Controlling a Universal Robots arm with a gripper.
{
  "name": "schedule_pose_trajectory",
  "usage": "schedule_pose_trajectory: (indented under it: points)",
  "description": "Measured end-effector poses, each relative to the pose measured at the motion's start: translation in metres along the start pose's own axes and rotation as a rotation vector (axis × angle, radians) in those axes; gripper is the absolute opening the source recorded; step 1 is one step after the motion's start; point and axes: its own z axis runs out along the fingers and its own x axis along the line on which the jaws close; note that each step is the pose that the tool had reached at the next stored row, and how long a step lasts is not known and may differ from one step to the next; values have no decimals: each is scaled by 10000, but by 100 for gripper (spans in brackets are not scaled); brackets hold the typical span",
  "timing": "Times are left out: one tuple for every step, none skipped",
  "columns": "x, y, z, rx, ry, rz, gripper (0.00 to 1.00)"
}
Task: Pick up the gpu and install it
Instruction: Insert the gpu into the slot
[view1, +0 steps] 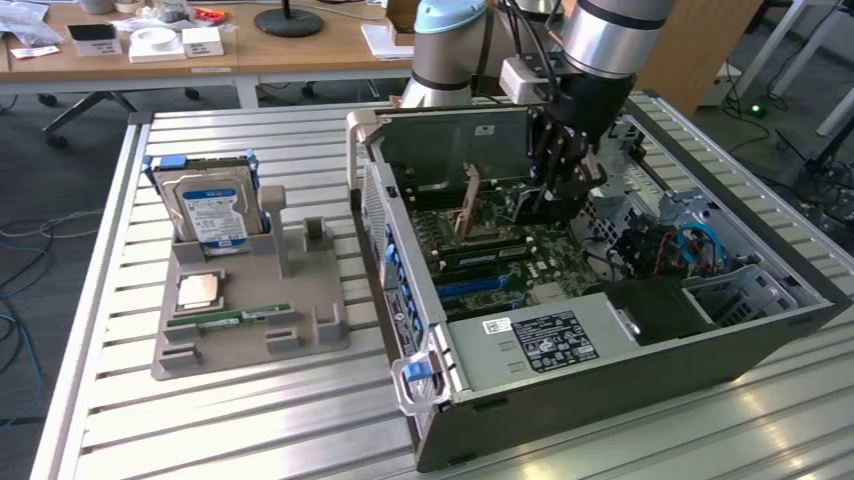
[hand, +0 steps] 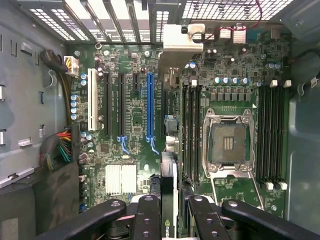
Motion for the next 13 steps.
schedule_pose_trajectory:
  points:
    - [0,0,0,-1,2,0,26]
    - [0,0,0,-1,3,0,26]
    - [0,0,2,0,0,0,26]
    - [0,1,10,1,-4,0,26]
    - [0,4,20,7,-4,2,26]
    - [1,6,31,14,-2,3,26]
    - [1,7,44,23,-1,0,26]
    - [1,9,57,30,-3,-1,26]
    - [2,10,69,35,-2,-2,26]
    - [2,12,79,39,-2,-1,26]
    - [2,12,81,39,0,-2,26]
    - [2,12,81,39,1,-2,26]
    - [2,12,81,39,1,-1,26]
